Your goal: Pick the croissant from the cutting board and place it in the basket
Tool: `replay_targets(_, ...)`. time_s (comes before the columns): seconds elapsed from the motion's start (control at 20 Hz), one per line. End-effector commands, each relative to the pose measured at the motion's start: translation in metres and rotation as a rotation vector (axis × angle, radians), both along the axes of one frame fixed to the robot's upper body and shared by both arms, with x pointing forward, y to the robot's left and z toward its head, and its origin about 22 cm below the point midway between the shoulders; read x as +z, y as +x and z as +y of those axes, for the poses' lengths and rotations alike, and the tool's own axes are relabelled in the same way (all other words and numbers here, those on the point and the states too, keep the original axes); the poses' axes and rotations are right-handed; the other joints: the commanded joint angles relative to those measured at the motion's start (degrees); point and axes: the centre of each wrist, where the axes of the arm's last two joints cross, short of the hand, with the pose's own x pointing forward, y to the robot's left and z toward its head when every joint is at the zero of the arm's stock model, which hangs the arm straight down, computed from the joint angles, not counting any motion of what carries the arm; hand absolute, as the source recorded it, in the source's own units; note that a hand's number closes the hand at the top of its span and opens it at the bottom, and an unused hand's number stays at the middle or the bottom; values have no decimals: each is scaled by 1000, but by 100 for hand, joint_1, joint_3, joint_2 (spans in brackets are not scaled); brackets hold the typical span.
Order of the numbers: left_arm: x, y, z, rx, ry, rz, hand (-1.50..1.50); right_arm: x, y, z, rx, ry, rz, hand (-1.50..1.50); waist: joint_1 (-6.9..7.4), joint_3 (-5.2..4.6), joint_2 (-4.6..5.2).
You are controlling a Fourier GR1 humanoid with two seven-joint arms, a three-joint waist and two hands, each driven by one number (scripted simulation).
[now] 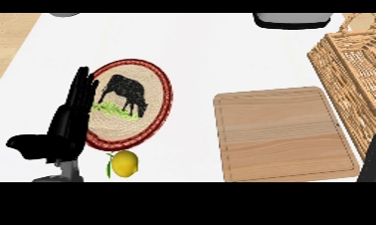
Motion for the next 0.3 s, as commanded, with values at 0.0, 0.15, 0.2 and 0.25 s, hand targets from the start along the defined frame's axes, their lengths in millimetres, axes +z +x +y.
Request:
replay_targets(0.0, 7, 11, 6, 2, 12, -5, 0, 13, -27, 28, -40, 93, -90, -150, 6, 2, 25)
replay_targets(0.15, -7, 10, -10, 13, 4, 11, 0, 27, -52, 46, 59, 70, -166, -150, -40, 0, 22)
replay_targets(0.2, 16, -3, -1, -10, -1, 6, 0, 33, -65, 44, 50, 75, -145, -150, 6, 4, -2)
replay_targets(0.25, 5, -1, -2, -6, 1, -3, 0, 22, -65, 48, 64, 55, -165, -150, 20, 5, 30)
